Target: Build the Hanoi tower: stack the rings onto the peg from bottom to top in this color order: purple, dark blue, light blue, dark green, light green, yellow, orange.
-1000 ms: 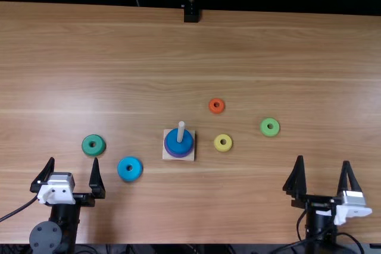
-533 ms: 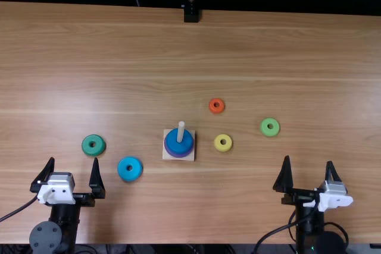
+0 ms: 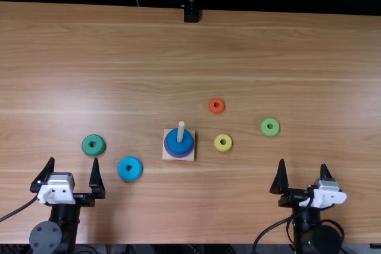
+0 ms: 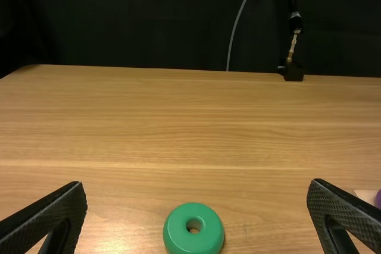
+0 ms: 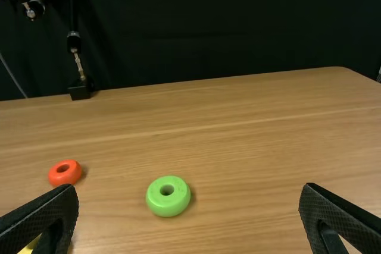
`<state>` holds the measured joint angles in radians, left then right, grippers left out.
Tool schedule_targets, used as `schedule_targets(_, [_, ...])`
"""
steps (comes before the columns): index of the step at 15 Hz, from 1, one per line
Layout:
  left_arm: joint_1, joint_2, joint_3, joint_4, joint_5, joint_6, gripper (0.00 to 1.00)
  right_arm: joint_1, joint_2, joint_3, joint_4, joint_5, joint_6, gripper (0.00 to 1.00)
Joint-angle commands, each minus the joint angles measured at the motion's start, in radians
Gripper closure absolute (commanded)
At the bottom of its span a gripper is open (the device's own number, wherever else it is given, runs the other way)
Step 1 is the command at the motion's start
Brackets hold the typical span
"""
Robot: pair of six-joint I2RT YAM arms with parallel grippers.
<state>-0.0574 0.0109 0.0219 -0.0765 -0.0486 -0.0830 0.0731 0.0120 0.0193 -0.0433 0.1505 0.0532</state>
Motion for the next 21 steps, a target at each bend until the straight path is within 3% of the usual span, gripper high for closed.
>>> schedule_targets(1, [0.008, -0.011, -0.022, -0.017, -0.007, 0.002, 0.0, -0.009, -0.012, -0.005, 0.002, -0.001, 0.002, 0.0])
schedule_targets(17, [0.008, -0.011, -0.022, -0.019, -0.003, -0.002, 0.0, -0.009, -0.012, -0.005, 0.002, -0.001, 0.002, 0.0])
schedule_targets(21, [0.007, -0.011, -0.022, 0.062, 0.008, -0.002, 0.0, -0.009, -0.012, -0.005, 0.002, -0.001, 0.002, 0.0])
